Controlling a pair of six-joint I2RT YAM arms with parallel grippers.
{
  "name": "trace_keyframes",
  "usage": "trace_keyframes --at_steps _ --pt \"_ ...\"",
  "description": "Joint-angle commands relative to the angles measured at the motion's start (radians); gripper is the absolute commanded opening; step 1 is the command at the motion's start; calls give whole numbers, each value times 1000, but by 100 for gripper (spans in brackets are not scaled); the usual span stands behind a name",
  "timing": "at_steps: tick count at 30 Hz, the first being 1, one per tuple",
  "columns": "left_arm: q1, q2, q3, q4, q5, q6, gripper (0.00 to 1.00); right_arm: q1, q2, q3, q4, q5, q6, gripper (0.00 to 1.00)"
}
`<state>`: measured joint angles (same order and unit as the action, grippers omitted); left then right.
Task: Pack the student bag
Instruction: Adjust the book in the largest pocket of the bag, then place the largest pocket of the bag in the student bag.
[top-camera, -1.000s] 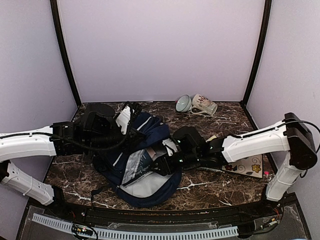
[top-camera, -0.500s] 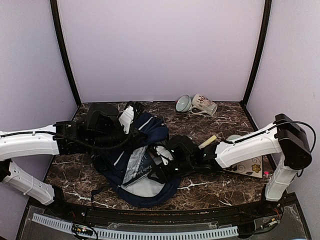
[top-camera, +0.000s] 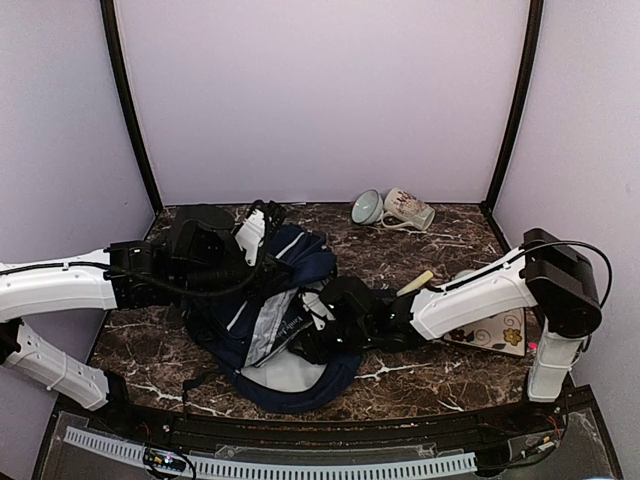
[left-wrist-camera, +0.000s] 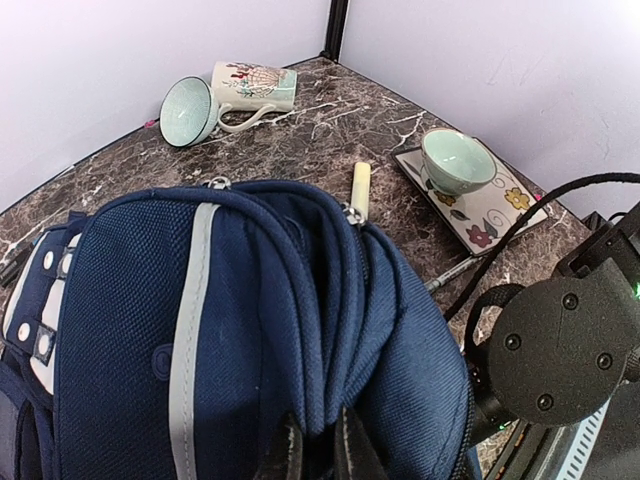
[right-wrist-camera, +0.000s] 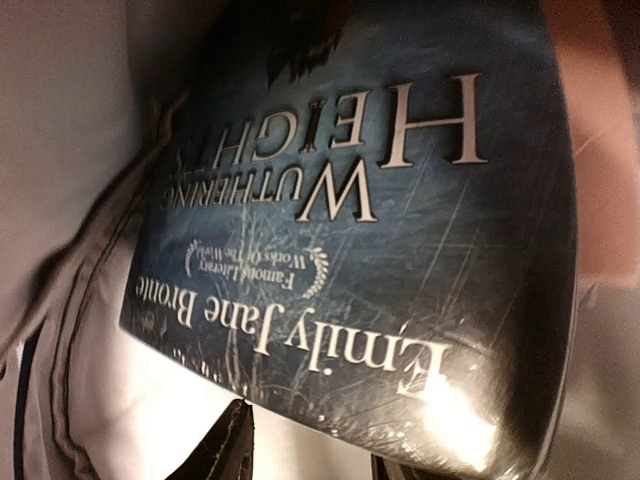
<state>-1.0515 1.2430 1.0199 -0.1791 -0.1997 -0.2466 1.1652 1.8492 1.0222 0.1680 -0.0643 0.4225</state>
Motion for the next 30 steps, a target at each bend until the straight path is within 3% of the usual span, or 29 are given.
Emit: trace_keyframes --at_steps 1,5,13,18,30 --pt "8 -49 6 127 12 -11 0 0 -6 61 150 108 -8 41" --pt "8 -60 -5 124 -24 -5 0 1 -37 3 192 55 18 43" --pt "28 -17 35 94 -112 20 0 6 -184 -184 165 -56 31 63" --pt "53 38 103 60 -87 7 0 14 -300 -302 168 2 10 73" --pt "186 269 287 0 46 -31 0 14 -529 -491 248 165 -6 77"
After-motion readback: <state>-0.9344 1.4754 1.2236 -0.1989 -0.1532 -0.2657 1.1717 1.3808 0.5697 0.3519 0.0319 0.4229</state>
